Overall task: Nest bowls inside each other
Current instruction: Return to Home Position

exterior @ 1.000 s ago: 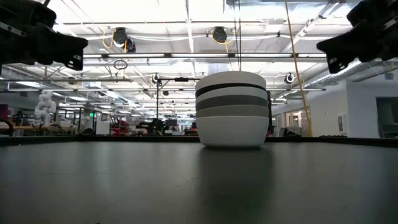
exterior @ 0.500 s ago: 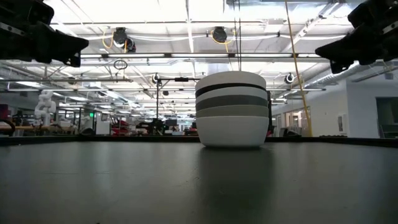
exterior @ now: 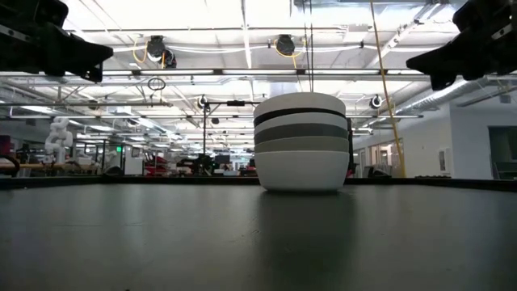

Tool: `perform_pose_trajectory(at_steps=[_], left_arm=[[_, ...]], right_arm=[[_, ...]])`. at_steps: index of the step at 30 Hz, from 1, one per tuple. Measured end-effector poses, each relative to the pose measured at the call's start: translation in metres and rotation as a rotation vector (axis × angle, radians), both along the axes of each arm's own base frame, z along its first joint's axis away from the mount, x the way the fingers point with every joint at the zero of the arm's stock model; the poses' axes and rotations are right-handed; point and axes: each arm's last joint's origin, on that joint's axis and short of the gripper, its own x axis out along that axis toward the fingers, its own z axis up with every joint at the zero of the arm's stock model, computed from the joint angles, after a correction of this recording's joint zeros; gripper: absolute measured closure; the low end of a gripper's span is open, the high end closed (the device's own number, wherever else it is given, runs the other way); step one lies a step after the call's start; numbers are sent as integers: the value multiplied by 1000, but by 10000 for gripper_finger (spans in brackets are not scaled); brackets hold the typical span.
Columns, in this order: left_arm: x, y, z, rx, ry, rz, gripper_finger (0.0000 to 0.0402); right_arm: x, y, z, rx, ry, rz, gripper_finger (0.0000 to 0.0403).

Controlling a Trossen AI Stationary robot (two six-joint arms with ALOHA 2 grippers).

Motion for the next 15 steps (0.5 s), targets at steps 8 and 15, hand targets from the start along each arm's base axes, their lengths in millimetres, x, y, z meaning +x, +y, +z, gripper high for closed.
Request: perform_pose_trajectory(at_steps=[8,15], left_arm=[[0,1,-3,-16,32,45,401],[0,1,-5,-23,55,50,401]], right_arm=[[4,0,-10,7,-4,0,403],[7,-5,-21,10,-4,-69,403]])
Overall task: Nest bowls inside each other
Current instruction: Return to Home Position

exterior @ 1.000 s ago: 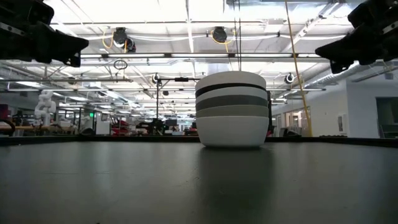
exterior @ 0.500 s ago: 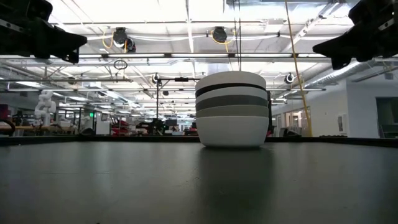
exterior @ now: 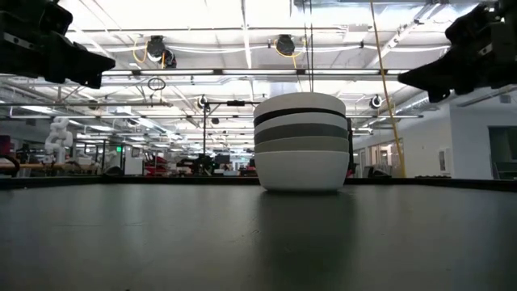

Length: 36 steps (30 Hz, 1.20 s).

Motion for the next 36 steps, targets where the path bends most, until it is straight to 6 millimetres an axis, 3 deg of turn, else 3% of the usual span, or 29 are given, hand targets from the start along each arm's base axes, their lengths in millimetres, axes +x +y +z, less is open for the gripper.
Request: perform_pose_trajectory(at_steps=[19,36], left_arm=[[-1,6,-5,34,55,66,401],[1,6,-15,-13,67,-51,401]], right_arm=[[0,-12,-3,17,-5,-52,403],[2,-11,-6,31,-22,-18,403]])
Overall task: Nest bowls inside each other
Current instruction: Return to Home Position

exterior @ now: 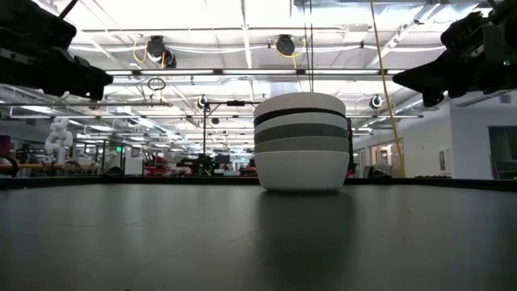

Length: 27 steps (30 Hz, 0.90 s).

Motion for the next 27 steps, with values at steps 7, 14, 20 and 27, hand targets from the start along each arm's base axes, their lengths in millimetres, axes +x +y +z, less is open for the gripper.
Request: perform_pose_trajectory(at_steps=[7,14,20,27], left_arm=[[0,0,0,5,-1,6,401],[0,0,0,-18,2,12,400],[0,0,0,-44,5,16,386],[0,0,0,-67,8,19,381]], right_arm=[[1,0,0,-8,-3,22,403],[2,0,0,-17,0,19,403],[2,0,1,20,-16,18,403],[2,1,6,29,-70,40,403]])
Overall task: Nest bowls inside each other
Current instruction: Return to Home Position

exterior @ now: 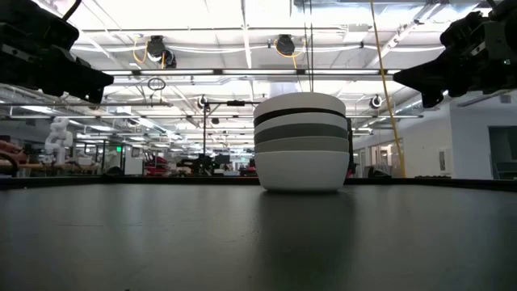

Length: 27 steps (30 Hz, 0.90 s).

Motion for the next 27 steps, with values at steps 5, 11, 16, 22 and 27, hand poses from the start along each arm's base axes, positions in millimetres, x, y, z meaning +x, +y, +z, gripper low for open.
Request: perform_pose_trajectory(at_steps=[5,11,16,22,27], left_arm=[[0,0,0,-3,1,1,381],[0,-2,0,10,-3,-57,380],[0,-3,0,20,-8,-99,380],[0,-4,0,-2,-6,-99,380],[0,-4,1,6,-18,-96,380]], right_arm=[[0,0,0,12,-1,0,403],[0,0,0,15,-1,0,403],[0,0,-1,17,13,1,403],[0,0,-2,17,15,1,403],[0,0,-2,17,17,1,403]])
